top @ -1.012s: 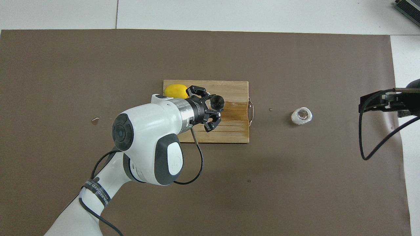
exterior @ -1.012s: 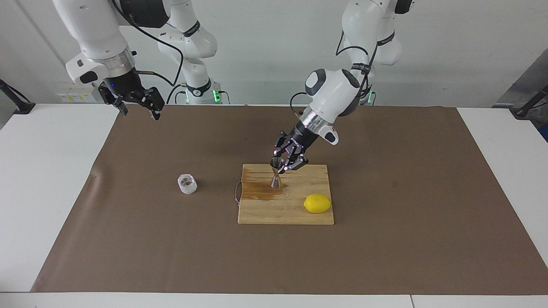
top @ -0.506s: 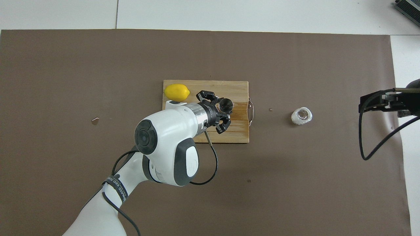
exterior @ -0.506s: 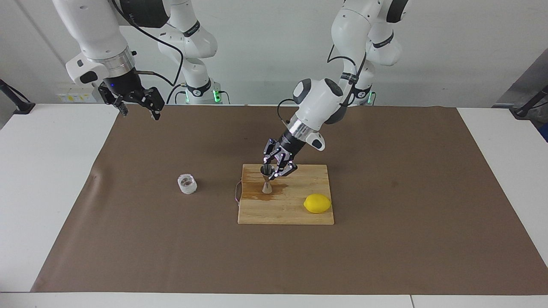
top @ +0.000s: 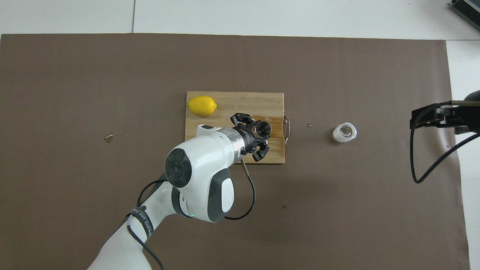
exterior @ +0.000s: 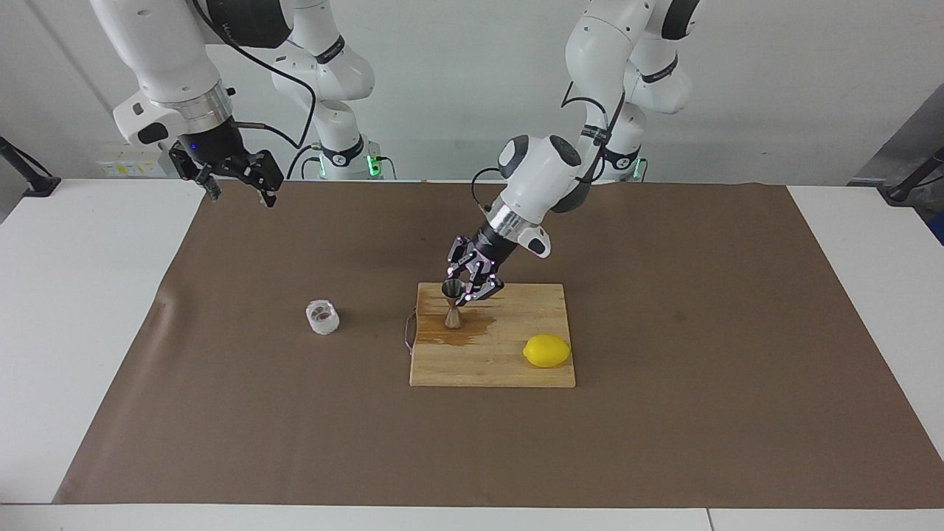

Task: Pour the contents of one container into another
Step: 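Lower the jigger onto the cutting board and open the left gripper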

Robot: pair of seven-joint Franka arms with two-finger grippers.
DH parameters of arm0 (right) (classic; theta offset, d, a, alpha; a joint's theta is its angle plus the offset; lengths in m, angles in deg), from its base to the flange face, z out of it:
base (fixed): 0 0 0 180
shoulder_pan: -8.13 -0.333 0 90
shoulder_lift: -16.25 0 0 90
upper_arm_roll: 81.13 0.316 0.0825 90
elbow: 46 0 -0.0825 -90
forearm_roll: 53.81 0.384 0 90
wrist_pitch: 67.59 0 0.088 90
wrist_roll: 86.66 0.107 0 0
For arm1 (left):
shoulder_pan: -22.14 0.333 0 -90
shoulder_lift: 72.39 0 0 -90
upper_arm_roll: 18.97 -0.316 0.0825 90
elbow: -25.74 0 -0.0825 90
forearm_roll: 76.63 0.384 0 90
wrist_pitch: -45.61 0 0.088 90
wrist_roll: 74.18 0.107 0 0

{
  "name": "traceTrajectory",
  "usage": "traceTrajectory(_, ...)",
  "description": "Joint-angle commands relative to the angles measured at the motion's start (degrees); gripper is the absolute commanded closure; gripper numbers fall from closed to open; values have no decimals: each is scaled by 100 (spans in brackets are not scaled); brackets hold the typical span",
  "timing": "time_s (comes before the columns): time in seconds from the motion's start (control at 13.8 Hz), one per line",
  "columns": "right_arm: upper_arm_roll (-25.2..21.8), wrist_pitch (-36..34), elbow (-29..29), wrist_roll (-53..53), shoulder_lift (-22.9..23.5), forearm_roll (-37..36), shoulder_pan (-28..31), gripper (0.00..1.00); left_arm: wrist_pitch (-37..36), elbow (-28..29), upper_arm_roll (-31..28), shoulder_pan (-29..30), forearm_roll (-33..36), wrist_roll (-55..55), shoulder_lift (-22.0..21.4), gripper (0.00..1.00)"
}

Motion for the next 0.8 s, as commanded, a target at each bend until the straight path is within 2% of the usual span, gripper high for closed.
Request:
traceTrajectory(0.0,47,-36,-60,36,-90,127,90,0,356,197,-68,-151,64,-71,-48,80)
traceTrajectory(0.22,47,-36,-60,27,-90,127,90,0,294,198,-68,-151,64,-71,-57,77)
traceTrajectory(0.29,47,-36,-60,36,-90,127,90,0,285,198,-68,-151,72,-71,-57,72)
traceTrajectory(0.36,47,-36,-60,36,-90,127,90,0,277,198,-68,-151,73,-71,-57,55)
traceTrajectory(0.43,38,-36,-60,36,-90,127,90,0,259,198,-77,-151,81,-45,-57,9)
traceTrajectory(0.51,47,-36,-60,36,-90,127,90,0,189,189,-86,-142,81,-19,-57,0)
traceTrajectory(0.72,47,-36,-60,36,-90,127,90,0,49,119,-95,-116,99,-18,-57,0)
